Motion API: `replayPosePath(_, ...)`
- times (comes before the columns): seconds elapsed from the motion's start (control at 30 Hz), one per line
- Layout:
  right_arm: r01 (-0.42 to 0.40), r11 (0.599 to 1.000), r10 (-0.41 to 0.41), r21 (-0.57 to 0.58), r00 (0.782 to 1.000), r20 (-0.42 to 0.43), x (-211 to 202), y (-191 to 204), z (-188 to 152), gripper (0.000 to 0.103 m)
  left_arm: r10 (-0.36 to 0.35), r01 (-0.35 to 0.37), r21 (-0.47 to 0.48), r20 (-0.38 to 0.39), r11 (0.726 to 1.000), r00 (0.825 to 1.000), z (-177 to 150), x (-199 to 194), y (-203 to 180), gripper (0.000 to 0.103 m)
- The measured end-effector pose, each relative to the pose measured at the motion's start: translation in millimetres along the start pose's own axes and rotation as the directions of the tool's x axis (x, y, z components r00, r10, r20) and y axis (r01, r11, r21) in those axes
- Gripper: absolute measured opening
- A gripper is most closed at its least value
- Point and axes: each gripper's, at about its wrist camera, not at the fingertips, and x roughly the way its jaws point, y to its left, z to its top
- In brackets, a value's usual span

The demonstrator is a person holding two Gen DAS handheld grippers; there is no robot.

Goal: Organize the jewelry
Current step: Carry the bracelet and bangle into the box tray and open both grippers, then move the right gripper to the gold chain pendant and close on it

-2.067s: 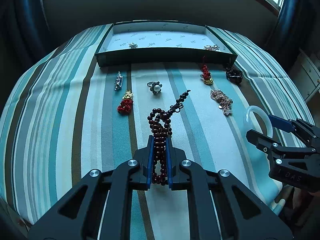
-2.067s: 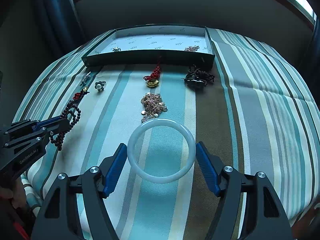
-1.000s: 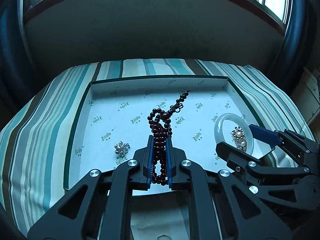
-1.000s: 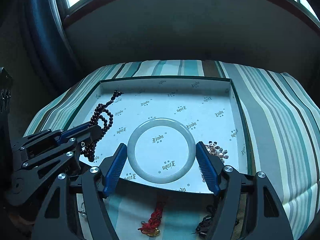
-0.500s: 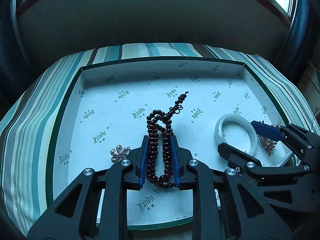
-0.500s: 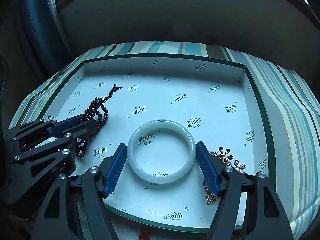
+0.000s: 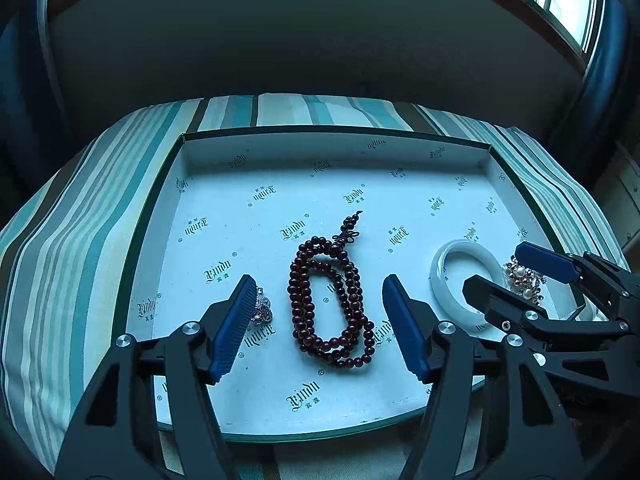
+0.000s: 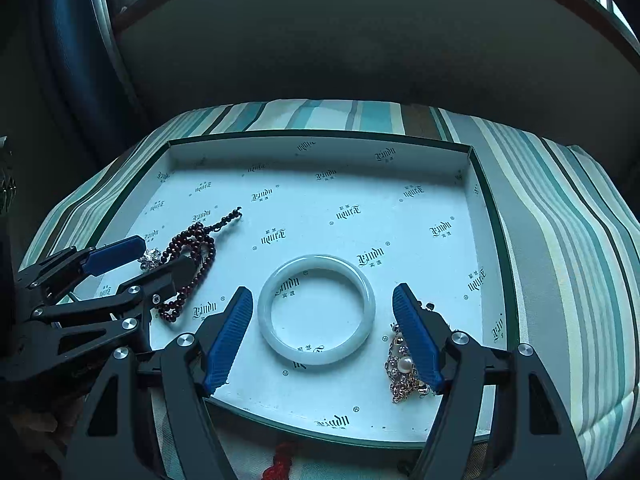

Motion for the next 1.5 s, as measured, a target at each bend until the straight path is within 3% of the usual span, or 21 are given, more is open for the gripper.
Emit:
replayPosePath(0.33,-0.003,1.000,0.002,0.016,0.998,0.059,-50.9,-0.8,-9.4,0.072,0.019,-0.020,0.007,0.042,1.000,0.999,-4.2,-46.1,-6.0,0.069)
replayPosePath(0.67,-0.017,1.000,0.017,-0.003,1.000,-0.016,-85.2,2.9,-68.3,0.070,0.046,-0.046,0.018,0.013,0.999,0.999,-52.6,-89.9,-6.8,0.069)
replayPosePath(0.83,-0.032,0.999,0.029,-0.027,0.994,-0.104,-83.7,11.5,-105.1,0.058,0.079,-0.079,0.007,-0.011,0.997,0.997,-83.8,-106.6,-1.7,0.069)
replayPosePath(1.0,-0.051,0.998,0.046,-0.030,0.985,-0.164,-74.9,17.6,-129.8,0.056,0.102,-0.102,0.005,-0.060,0.995,0.993,-114.9,-115.8,2.3,0.068)
replayPosePath(1.33,-0.014,0.997,0.000,-0.082,0.987,-0.162,-67.7,25.1,-131.6,0.054,0.126,-0.132,-0.045,-0.122,0.990,0.985,-141.4,-116.2,20.1,0.068)
replayPosePath(1.5,-0.001,0.992,-0.018,-0.124,0.987,-0.157,-68.3,28.5,-134.8,0.044,0.120,-0.126,-0.040,-0.119,0.991,0.986,-141.0,-115.4,18.8,0.068)
